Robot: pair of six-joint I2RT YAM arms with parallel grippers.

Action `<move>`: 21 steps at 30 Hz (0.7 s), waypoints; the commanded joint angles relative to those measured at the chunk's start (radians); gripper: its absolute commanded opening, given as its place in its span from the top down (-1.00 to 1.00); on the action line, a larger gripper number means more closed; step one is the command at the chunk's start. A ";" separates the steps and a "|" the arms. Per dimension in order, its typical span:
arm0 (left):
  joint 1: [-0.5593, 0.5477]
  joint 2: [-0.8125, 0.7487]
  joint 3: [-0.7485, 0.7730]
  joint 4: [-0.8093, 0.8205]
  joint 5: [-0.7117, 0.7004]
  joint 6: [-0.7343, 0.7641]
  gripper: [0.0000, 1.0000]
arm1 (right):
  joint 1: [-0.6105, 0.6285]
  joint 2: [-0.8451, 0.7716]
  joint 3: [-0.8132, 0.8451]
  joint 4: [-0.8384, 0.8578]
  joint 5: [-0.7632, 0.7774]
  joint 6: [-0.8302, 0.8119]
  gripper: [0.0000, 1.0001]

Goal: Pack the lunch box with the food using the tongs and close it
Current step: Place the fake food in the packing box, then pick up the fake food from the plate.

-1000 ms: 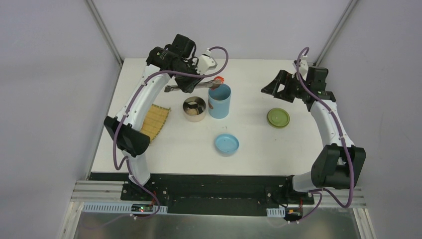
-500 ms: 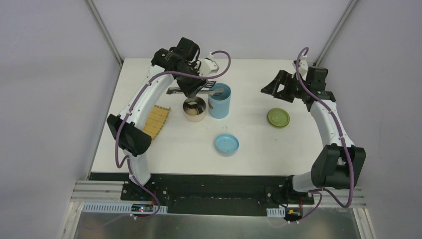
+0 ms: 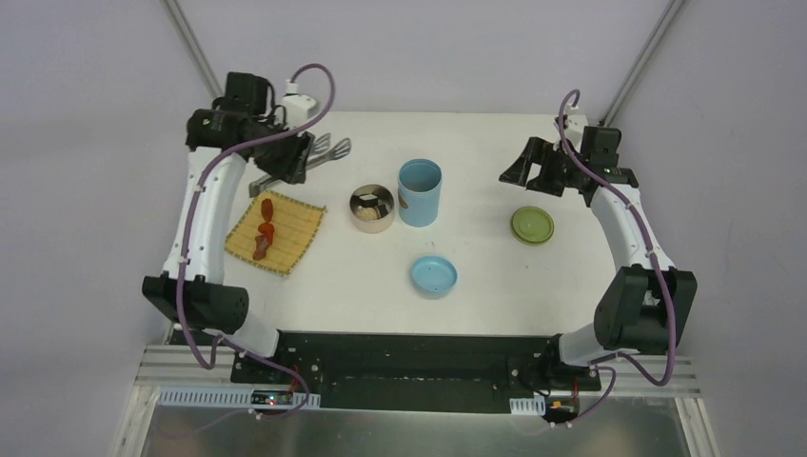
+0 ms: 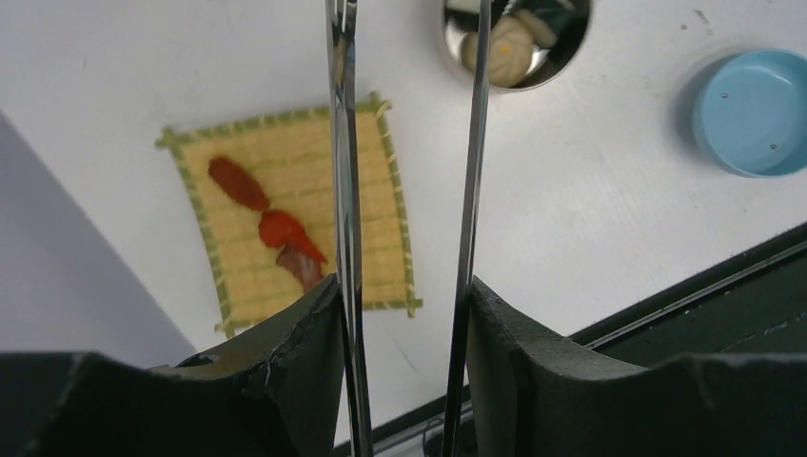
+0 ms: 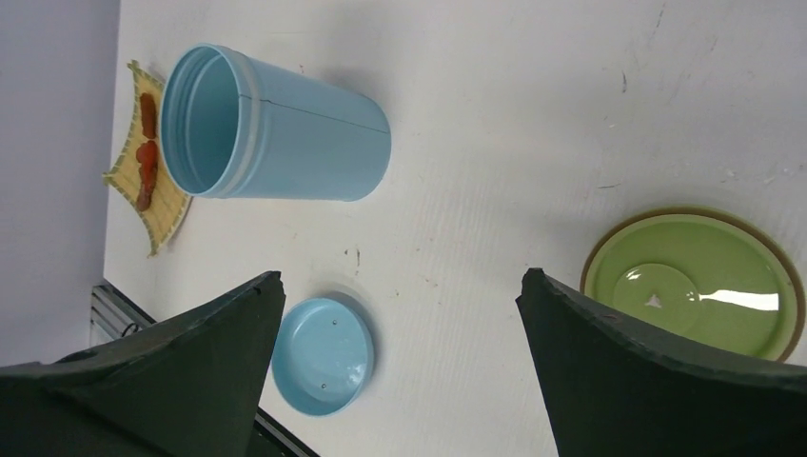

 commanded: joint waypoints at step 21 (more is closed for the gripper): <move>0.461 -0.326 -0.601 0.019 -0.300 -0.030 0.07 | 0.025 -0.005 0.047 -0.114 0.075 -0.129 -0.96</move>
